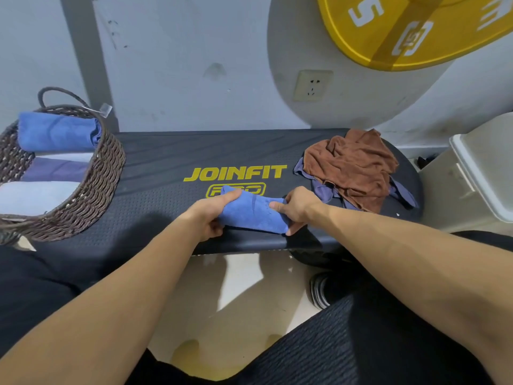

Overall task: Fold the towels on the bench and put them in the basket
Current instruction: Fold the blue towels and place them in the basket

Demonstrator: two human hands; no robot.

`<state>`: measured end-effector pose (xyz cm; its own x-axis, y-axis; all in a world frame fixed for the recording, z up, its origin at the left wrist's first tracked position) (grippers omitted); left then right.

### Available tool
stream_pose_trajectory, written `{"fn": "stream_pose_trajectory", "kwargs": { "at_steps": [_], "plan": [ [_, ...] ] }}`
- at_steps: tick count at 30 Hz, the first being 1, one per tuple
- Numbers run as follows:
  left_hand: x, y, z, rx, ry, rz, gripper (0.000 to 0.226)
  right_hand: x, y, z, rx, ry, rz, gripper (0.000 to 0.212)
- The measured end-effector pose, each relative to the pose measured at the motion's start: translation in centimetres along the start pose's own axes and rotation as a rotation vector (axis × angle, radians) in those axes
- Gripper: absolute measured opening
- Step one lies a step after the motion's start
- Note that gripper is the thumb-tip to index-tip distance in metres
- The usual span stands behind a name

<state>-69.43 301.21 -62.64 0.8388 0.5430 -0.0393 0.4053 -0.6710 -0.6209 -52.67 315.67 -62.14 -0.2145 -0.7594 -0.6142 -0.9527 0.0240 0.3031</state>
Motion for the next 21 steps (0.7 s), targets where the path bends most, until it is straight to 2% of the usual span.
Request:
{"fn": "stream_pose_trajectory", "kwargs": {
  "at_steps": [3,5,8,10,11,13,14,15,18,21],
  "plan": [
    [1.6,-1.0,-0.3,0.079,0.092,-0.15,0.036,-0.1,0.1,0.2,0.014,0.031,0.032,0.051],
    [1.8,-1.5,-0.4,0.131,0.073,-0.152,0.035,-0.2,0.4,0.0,0.016,0.071,-0.007,0.052],
    [1.6,-2.5,-0.2,0.248,-0.037,-0.027,0.029,-1.4,1.4,-0.6,-0.006,0.088,-0.17,0.048],
    [2.0,-3.6,-0.6,0.342,-0.05,0.113,0.031,-3.0,3.3,-1.5,-0.116,0.008,-0.37,0.035],
    [2.4,-4.3,-1.0,0.404,-0.034,0.204,0.037,-3.6,4.5,-2.1,-0.204,0.0,-0.419,0.037],
    [3.7,-6.4,-2.3,0.574,0.044,0.392,0.033,-3.9,6.7,-3.8,-0.362,0.13,-0.37,0.064],
    [4.4,-7.5,-3.3,0.66,0.09,0.465,0.024,-4.1,7.4,-4.6,-0.417,0.191,-0.309,0.07],
    [5.0,-8.5,-4.3,0.725,0.124,0.511,0.019,-4.2,8.1,-5.4,-0.474,0.23,-0.257,0.065],
    [5.2,-11.0,-6.7,0.84,0.121,0.538,0.028,-5.4,8.8,-6.2,-0.547,0.227,-0.083,0.044],
    [4.4,-12.5,-8.3,0.938,0.034,0.529,0.035,-6.3,8.5,-6.4,-0.499,0.183,0.022,0.059]
  ]
}}
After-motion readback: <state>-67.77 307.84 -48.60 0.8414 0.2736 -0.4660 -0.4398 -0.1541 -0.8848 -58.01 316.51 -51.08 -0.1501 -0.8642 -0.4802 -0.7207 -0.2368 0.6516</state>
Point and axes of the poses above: each hand's wrist, its own z-axis towards the middle knuckle, its own x-axis out of the palm, y = z × x, the point moved 6 cm from there along z, towards the middle knuckle, and after that the axes turned 7 degrees about x, right-handed, at the moved point
